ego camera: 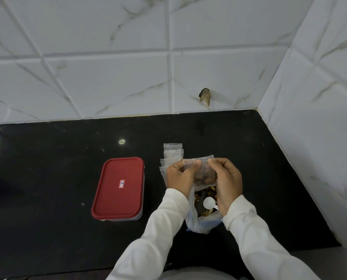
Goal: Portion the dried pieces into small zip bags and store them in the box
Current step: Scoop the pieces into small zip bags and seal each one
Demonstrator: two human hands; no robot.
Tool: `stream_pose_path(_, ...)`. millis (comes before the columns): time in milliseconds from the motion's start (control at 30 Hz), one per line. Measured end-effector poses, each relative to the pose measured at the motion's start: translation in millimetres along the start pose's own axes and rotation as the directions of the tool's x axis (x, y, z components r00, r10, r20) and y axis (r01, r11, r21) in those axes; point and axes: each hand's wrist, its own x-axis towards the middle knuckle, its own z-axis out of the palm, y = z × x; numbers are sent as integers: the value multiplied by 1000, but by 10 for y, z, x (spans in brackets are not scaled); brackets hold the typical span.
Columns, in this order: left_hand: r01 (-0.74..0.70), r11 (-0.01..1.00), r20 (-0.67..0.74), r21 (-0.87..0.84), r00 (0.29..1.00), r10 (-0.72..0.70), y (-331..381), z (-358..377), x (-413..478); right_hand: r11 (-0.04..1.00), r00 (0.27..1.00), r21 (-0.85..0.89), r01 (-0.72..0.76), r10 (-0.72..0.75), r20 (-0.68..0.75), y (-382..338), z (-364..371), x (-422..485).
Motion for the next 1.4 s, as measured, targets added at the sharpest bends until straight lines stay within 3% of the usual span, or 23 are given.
stream_pose_path(867, 78, 978, -16, -194, 996, -83, -44, -71, 30, 990, 993, 79, -117, 119, -22, 54, 25, 69)
stream_pose_path(1400, -86, 995, -120, 60, 988, 93, -136, -318, 179, 988, 987, -2, -156, 156, 36, 247, 86, 102)
